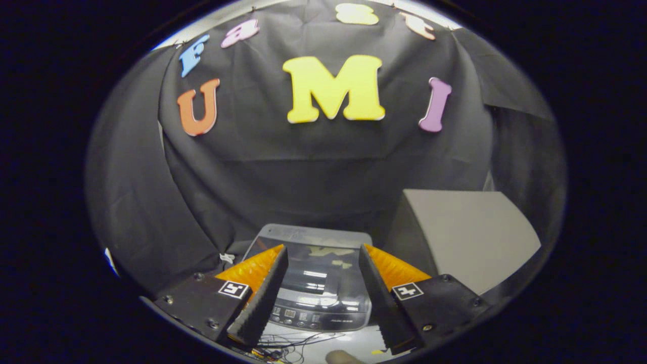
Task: Put the clothes into the washing machine and then close the washing machine lid.
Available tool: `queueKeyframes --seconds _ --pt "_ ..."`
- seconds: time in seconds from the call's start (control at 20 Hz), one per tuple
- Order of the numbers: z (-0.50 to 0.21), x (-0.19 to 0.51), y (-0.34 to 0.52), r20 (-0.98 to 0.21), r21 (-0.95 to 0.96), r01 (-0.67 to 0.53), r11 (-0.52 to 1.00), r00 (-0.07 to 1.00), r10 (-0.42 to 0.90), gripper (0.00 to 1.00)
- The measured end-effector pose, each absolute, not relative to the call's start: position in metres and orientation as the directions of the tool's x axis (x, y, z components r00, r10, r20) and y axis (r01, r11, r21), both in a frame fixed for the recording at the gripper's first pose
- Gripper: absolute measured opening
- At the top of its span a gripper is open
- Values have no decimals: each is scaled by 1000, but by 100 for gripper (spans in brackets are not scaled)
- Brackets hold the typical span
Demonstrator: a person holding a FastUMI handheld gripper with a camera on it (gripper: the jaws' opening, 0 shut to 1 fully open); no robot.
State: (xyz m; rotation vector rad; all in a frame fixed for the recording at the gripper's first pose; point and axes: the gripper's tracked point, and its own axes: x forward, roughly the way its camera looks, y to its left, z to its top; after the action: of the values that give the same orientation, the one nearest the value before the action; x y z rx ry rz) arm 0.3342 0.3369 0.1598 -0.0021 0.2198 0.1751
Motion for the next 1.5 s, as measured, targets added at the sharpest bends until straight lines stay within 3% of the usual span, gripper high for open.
queueKeyframes --seconds 0.2,0.5,0.85,1.15,1.5 --pt "177 287 256 -122 35 -136 990 983 140 100" --pt "155 211 119 -44 53 -63 997 997 65 100" --pt "76 115 -2 -62 58 -4 998 998 8 100" --pt "19 45 -63 -39 27 -1 1000 999 2 100" --pt "-17 -5 -69 -57 23 -31 999 998 32 100"
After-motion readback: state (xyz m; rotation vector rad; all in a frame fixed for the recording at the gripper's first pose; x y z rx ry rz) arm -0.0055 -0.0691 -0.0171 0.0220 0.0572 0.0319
